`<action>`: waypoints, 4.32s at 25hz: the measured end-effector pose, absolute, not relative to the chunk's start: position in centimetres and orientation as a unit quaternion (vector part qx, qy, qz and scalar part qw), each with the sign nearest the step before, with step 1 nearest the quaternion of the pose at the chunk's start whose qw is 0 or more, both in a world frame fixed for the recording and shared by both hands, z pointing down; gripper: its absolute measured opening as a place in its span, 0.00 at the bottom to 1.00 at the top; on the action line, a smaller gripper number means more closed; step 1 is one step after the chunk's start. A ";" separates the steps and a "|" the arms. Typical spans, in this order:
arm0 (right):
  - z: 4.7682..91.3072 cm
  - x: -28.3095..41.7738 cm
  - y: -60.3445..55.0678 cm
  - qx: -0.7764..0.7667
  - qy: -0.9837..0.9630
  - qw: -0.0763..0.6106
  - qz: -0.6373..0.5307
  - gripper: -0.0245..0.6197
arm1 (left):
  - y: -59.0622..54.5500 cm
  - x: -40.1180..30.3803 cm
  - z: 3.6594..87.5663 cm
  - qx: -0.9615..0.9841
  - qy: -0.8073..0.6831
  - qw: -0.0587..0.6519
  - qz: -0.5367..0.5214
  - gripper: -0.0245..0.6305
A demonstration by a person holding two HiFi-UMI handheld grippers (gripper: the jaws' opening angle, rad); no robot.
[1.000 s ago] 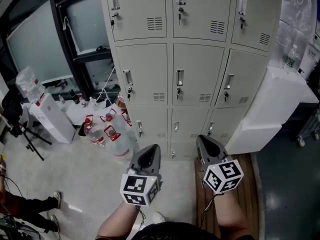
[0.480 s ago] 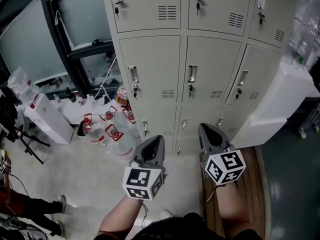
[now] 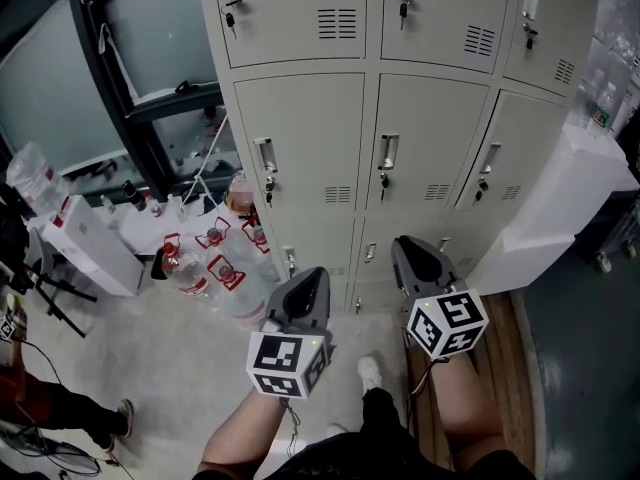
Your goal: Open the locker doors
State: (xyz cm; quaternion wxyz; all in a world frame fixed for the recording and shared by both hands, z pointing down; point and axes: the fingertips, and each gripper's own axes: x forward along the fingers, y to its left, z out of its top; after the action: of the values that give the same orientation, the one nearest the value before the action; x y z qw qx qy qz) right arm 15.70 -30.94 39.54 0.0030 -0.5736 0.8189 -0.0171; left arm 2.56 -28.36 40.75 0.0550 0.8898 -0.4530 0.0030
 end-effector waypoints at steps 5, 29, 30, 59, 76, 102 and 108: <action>39.9 16.2 -34.1 -0.573 0.819 0.003 -0.019 0.15 | -30.7 3.1 40.9 0.889 -0.454 0.053 0.004 0.04; 42.2 20.8 -55.1 -0.582 0.813 -0.027 -0.006 0.30 | -45.7 9.9 42.3 0.882 -0.467 0.065 0.009 0.04; 42.3 20.7 -55.5 -0.581 0.813 -0.030 -0.003 0.30 | -46.0 10.0 42.3 0.881 -0.468 0.065 0.009 0.04; 42.6 20.5 -56.3 -0.632 0.774 -0.033 0.028 0.20 | -45.5 8.3 43.2 0.872 -0.485 0.065 0.021 0.04; 42.7 21.6 -47.6 -0.536 0.844 -0.018 0.016 0.20 | -37.3 10.3 42.8 0.889 -0.454 0.066 0.014 0.04; 42.5 28.3 -37.5 -0.567 0.822 -0.018 0.043 0.33 | -29.1 16.8 41.6 0.925 -0.376 0.053 0.013 0.04; 43.5 29.3 -37.4 -0.655 0.748 -0.082 0.065 0.37 | -27.2 16.9 41.7 0.926 -0.373 0.053 0.018 0.04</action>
State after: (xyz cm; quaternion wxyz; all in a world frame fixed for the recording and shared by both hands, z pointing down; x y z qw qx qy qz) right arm 29.25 -37.43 43.47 -0.0821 -0.6554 0.7480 0.0648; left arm 16.90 -27.23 41.72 0.0534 0.9262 -0.3728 0.0176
